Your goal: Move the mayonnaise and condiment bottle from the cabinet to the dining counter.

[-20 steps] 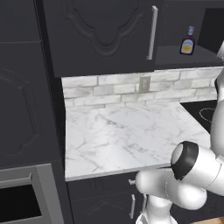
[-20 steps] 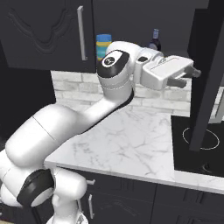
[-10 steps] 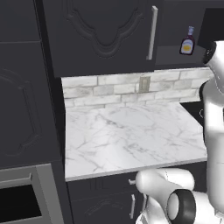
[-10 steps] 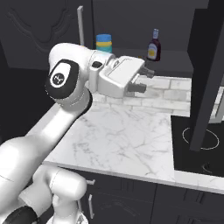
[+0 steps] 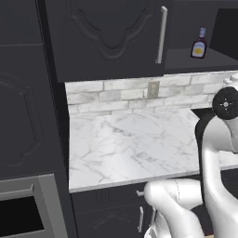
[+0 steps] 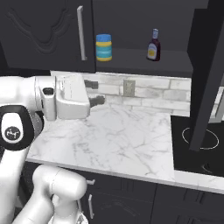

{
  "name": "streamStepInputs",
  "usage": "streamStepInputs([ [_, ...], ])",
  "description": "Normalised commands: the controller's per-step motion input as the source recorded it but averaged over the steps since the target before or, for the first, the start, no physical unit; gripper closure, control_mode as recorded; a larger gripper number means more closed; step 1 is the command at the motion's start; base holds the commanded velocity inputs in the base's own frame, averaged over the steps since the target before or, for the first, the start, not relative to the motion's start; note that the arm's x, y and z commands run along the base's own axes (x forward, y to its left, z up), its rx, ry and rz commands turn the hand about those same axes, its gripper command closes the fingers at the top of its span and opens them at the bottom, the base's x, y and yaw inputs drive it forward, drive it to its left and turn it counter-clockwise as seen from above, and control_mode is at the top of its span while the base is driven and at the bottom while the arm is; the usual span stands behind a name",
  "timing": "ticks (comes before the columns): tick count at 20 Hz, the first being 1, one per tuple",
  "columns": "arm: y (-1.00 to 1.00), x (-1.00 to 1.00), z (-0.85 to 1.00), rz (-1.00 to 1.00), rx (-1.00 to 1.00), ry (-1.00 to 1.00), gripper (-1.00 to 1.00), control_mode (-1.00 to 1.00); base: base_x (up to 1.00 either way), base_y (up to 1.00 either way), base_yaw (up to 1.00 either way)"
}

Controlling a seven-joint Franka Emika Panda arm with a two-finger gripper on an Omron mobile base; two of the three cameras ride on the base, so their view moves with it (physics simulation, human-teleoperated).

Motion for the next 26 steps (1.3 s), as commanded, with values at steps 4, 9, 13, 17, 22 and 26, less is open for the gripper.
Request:
streamStepInputs([
  [4, 0.97, 0.00, 0.00, 0.50, 0.00, 0.00, -1.00, -1.00, 0.00, 0.00, 0.00],
  [9, 0.75, 0.17, 0.00, 0.44, 0.00, -0.03, -1.00, -1.00, 0.00, 0.00, 0.00],
  [13, 0.51, 0.45, 0.00, 0.36, 0.00, -0.06, -1.00, -1.00, 0.00, 0.00, 0.00],
  [17, 0.26, 0.63, 0.00, 0.31, 0.03, -0.07, -1.00, -1.00, 0.00, 0.00, 0.00],
  [22, 0.15, 0.63, 0.00, 0.23, 0.03, -0.09, -1.00, -1.00, 0.00, 0.00, 0.00],
  [26, 0.11, 0.52, 0.00, 0.09, 0.00, -0.16, -1.00, -1.00, 0.00, 0.00, 0.00],
])
